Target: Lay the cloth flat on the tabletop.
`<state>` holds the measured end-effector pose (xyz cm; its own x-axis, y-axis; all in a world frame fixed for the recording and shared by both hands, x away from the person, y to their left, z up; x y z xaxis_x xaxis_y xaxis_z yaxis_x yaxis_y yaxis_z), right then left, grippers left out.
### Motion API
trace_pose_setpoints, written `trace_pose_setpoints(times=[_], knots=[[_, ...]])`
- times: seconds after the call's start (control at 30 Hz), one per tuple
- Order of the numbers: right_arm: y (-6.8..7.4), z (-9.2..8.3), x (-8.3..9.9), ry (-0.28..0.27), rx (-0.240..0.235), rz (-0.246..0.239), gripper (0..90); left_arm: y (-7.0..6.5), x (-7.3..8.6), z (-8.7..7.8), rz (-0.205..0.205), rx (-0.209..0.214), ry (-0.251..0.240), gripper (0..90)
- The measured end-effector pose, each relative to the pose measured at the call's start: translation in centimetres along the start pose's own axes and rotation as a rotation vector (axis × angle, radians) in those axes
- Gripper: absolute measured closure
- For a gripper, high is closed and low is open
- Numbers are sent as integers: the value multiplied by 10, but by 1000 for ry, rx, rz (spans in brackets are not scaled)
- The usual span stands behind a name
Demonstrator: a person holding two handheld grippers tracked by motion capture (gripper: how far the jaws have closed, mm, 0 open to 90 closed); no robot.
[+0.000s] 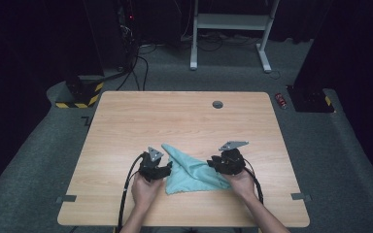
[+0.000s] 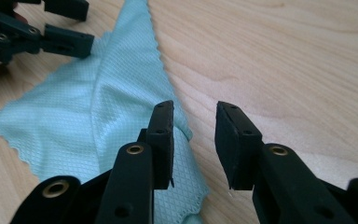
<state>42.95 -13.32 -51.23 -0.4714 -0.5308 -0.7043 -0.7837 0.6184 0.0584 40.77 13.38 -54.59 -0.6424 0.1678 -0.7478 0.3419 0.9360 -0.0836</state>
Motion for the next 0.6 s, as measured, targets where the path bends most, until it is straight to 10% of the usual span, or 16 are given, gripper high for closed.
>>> trace_pose_setpoints(times=[0.3,0.6], knots=[[0,26,-4,39,-46,-15,878,0,0,0,0,0,0,364],[-10,10,-17,-11,29,-17,897,0,0,0,-3,0,-2,364]])
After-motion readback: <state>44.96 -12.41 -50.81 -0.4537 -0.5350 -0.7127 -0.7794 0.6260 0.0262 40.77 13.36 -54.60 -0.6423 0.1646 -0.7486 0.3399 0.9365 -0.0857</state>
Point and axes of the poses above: each handheld gripper's, and its own axes: z roughly forward along the jaws, x roughly out of its underside, y roughly to its left, the point moved 3 cm from there along z, roughly forward along the jaws, and after that the axes turned 7 degrees about -z, right-handed, at the moved point
